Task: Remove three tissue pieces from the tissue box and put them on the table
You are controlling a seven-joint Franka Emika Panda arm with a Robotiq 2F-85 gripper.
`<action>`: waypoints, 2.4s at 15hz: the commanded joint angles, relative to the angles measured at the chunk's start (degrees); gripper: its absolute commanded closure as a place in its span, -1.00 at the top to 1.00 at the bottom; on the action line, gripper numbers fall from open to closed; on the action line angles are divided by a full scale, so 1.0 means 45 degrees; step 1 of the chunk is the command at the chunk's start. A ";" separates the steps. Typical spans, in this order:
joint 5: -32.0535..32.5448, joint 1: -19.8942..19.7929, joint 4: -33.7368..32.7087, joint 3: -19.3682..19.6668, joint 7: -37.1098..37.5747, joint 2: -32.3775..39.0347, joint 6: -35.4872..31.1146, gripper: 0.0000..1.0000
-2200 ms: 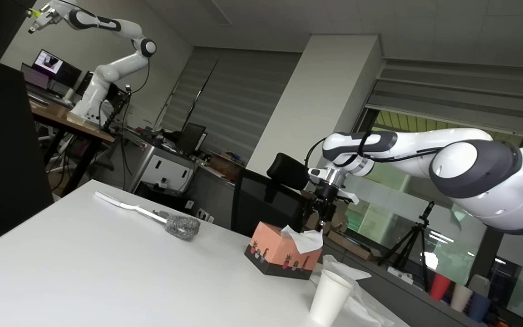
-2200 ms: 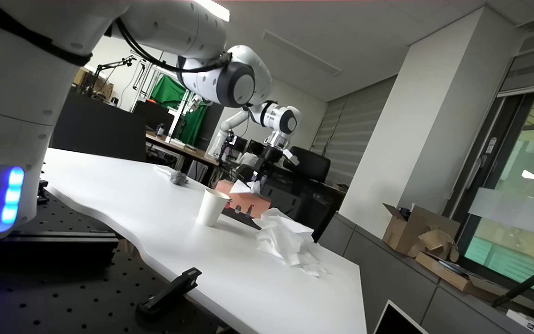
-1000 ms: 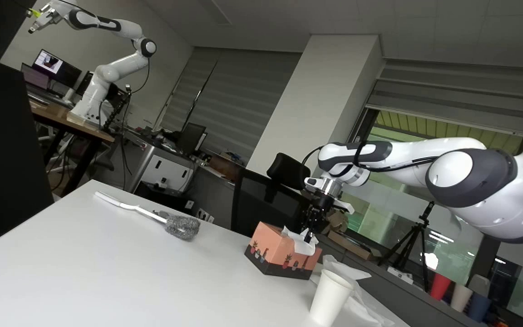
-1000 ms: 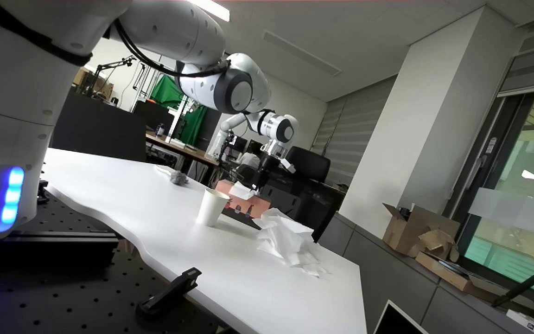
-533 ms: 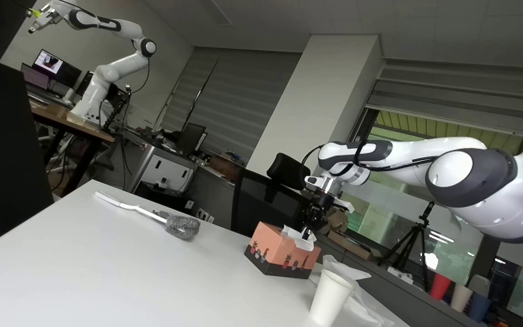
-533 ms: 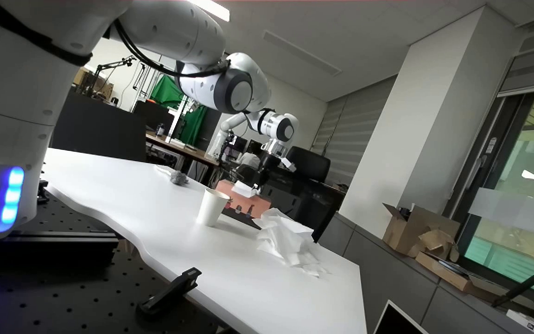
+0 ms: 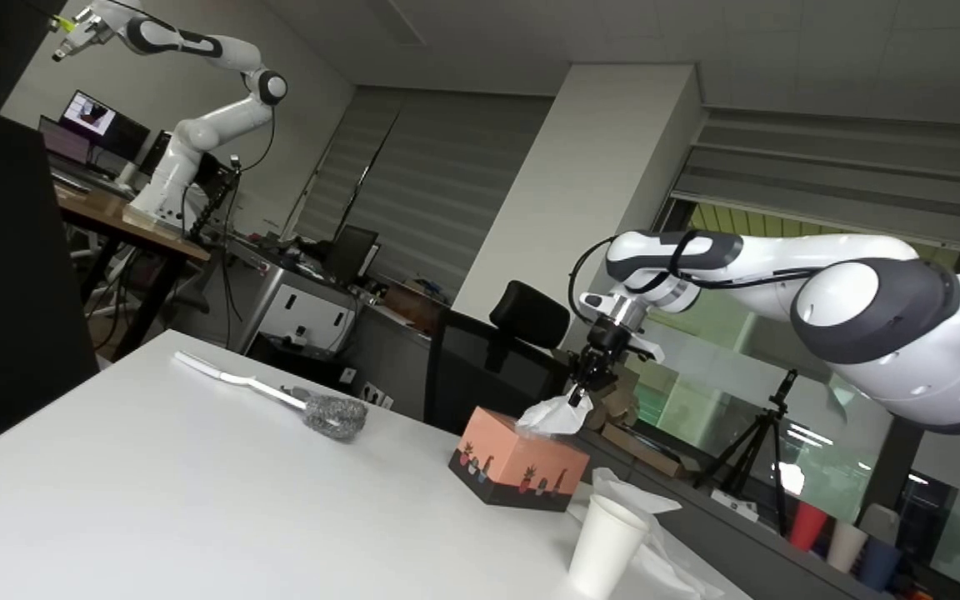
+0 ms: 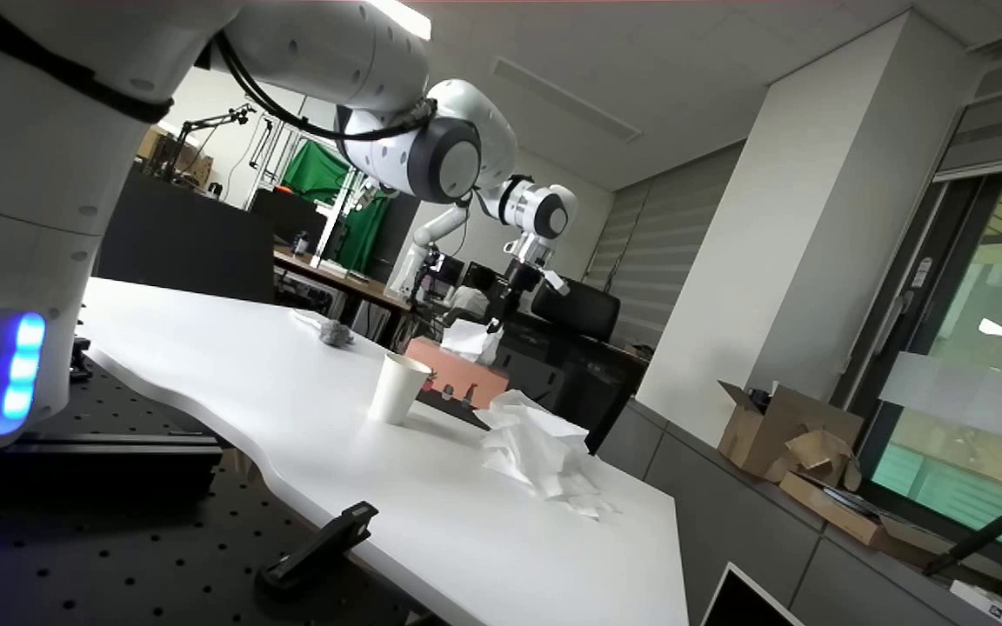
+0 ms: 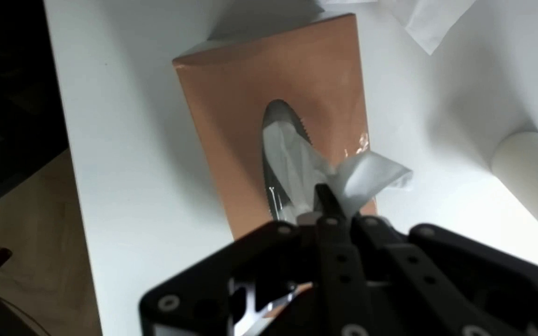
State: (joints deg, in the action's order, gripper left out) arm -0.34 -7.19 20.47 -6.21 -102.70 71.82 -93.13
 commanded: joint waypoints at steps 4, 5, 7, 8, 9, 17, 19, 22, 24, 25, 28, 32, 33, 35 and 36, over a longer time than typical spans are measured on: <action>-0.0944 -0.1184 -0.0001 -0.0129 -0.0446 -0.1693 0.0382 -0.99; -0.1036 -0.1453 -0.0003 -0.0102 -0.0396 -0.1914 0.0392 -0.99; -0.1168 -0.2056 -0.0002 0.0000 -0.0198 -0.2262 0.0308 -0.99; -0.1267 -0.2382 -0.0003 0.0008 -0.0188 -0.2401 0.0279 -0.99; -0.1363 -0.2742 -0.0001 0.0021 -0.0137 -0.2484 0.0266 -0.99; -0.1007 -0.3630 -0.0588 0.0713 0.0152 -0.0346 -0.0655 -0.99; -0.0907 -0.3286 -0.0572 0.0784 0.0216 0.0481 -0.1364 -0.99; -0.0695 -0.2759 0.0359 0.0976 0.0293 0.1076 -0.2779 -0.99; -0.0289 -0.2331 0.0516 0.1376 0.0693 0.1579 -0.3204 -0.99; -0.0033 -0.2127 0.0581 0.1628 0.0993 0.1813 -0.3372 -0.99; 0.0594 -0.1759 0.0745 0.2280 0.1775 0.2231 -0.3305 -0.99; 0.1082 -0.1653 0.0917 0.2869 0.2137 0.2396 -0.2645 -0.99; 0.1213 -0.1655 0.0956 0.3017 0.2190 0.2417 -0.2420 -0.99; 0.1261 -0.1697 0.0996 0.3239 0.2177 0.2442 -0.1991 -0.99; 0.1503 -0.1831 -0.0121 0.3067 0.2166 0.3020 -0.1288 -0.99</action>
State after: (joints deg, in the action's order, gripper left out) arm 4.42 -14.98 24.34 7.22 -94.98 83.34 -103.51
